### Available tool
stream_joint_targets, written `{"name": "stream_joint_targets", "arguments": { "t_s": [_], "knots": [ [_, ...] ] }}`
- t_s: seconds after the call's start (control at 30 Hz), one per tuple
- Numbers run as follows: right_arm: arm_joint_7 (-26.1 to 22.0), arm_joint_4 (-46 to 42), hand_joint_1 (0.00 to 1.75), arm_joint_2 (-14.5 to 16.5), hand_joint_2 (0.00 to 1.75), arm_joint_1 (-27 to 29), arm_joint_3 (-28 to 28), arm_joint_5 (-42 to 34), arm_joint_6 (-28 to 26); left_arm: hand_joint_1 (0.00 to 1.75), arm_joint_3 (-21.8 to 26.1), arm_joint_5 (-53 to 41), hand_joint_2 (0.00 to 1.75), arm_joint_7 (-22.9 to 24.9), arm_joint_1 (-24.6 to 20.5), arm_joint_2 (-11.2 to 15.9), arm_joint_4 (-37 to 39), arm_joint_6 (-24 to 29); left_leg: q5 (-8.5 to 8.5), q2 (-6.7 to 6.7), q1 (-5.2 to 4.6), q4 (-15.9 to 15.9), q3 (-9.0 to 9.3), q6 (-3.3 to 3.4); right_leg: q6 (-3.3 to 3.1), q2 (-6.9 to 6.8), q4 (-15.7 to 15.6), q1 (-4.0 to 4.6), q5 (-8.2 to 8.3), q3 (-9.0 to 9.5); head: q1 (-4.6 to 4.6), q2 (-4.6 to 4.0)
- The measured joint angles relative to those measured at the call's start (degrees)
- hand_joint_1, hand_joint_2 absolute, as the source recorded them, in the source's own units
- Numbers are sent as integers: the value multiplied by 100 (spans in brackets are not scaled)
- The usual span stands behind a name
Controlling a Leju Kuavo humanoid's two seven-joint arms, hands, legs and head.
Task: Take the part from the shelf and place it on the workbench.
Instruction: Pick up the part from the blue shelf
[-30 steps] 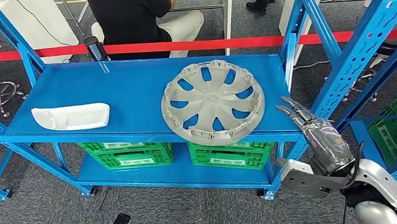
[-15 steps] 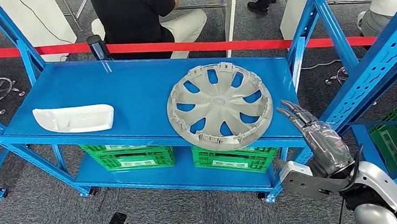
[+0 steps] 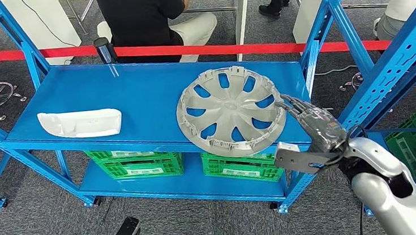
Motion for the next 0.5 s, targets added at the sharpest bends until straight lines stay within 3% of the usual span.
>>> {"name": "stream_joint_targets", "arguments": {
  "t_s": [0.13, 0.5],
  "knots": [
    [-30, 996, 0, 93, 175, -690, 433, -97, 156, 0, -69, 68, 0, 42, -29, -2, 9, -3, 8, -8, 6, 1, 0, -4, 3, -9, 2, 7, 3, 3, -1, 0],
    [-366, 2296, 0, 232, 175, -1590, 1279, -79, 328, 0, -231, 254, 0, 35, -77, 9, 110, -3, 6, -7, 7, -3, -10, -5, 4, -11, 3, 9, 1, -8, -2, 0]
  ]
}}
